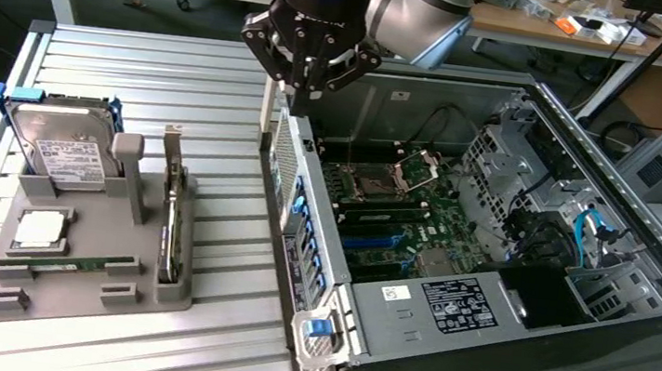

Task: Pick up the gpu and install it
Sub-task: 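Reach for the gpu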

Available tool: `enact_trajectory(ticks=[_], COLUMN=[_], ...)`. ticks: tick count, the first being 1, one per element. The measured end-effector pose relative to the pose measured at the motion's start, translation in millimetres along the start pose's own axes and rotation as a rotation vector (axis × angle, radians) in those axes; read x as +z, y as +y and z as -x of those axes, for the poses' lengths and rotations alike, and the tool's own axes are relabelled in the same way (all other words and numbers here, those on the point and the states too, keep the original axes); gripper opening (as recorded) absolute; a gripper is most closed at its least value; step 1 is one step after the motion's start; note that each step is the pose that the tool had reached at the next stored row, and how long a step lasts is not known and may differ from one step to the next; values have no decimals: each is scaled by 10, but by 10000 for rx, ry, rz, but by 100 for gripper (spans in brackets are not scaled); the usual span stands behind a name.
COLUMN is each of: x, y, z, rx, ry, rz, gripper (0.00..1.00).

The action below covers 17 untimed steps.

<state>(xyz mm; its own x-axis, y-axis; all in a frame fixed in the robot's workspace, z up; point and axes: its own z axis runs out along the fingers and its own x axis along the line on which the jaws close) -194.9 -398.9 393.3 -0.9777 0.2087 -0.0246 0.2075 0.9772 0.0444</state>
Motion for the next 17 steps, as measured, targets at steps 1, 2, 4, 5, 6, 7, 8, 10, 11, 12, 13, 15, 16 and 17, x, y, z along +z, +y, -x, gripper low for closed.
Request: enact_trajectory(ticks=[1, 2, 4, 5, 6, 7, 8, 10, 11, 12, 13, 15, 16, 17], x=[0, 0, -1, -1, -1, -2, -2, -2, -2, -3, -3, -3, -3, -3], y=[-1, -3, -7, -8, -10, -11, -12, -14, -16, -17, -18, -23, -24, -25], z=[-5, -14, -31, -36, -45, -52, -57, -69, -75, -82, -88, -107, -113, -118], rx=[0, 0, 0, 0, 0, 0, 0, 0, 0, 0, 0, 0, 0, 0], ry=[0, 0, 0, 0, 0, 0, 0, 0, 0, 1, 0, 0, 0, 0], rz=[0, 0, 0, 0, 0, 0, 0, 0, 0, 0, -1, 0, 0, 0], gripper=[11, 11, 11, 11, 11, 11, 11, 11, 11, 11, 11, 11, 11, 11])
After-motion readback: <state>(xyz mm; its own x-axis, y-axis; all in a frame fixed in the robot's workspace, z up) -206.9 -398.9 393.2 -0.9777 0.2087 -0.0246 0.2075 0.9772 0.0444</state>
